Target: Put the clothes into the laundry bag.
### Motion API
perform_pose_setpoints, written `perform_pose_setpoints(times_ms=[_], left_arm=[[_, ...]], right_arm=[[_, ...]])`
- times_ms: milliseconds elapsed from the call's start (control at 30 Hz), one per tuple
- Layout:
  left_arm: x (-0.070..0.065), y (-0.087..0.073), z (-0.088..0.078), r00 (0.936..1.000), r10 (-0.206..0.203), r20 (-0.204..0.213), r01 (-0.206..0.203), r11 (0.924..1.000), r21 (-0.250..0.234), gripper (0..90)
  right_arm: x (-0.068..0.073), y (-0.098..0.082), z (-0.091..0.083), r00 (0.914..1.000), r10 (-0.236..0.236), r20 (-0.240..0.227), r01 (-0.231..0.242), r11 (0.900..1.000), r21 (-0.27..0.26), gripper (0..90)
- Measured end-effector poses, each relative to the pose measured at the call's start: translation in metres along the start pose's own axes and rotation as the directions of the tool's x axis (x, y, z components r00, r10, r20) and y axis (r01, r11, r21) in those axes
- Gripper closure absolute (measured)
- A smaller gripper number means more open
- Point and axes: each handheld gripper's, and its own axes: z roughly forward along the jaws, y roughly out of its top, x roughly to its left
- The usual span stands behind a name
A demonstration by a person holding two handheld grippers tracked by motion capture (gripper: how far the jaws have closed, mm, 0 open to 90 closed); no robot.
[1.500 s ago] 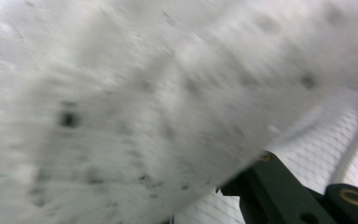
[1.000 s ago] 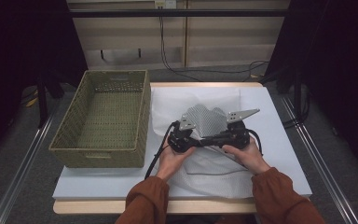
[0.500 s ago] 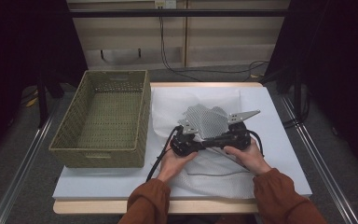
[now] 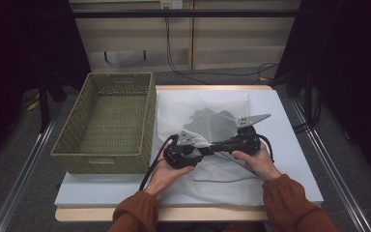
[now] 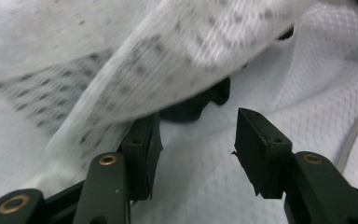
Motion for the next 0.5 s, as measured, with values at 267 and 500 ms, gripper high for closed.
perform_pose_setpoints(times_ms=[267, 500], left_arm=[[0.004, -0.011, -0.007, 0.998, 0.009, -0.062, -0.005, 0.9982, 0.059, 52.8], [0.007, -0.016, 0.006, 0.994, 0.011, -0.109, 0.0, 0.9954, 0.096, 66.6]], right_arm=[[0.0, 0.0, 0.0, 1.0, 0.002, 0.001, -0.002, 1.0, 0.002, 89.2], [0.001, 0.0, 0.002, 1.0, -0.009, 0.003, 0.009, 1.0, 0.01, 89.2]])
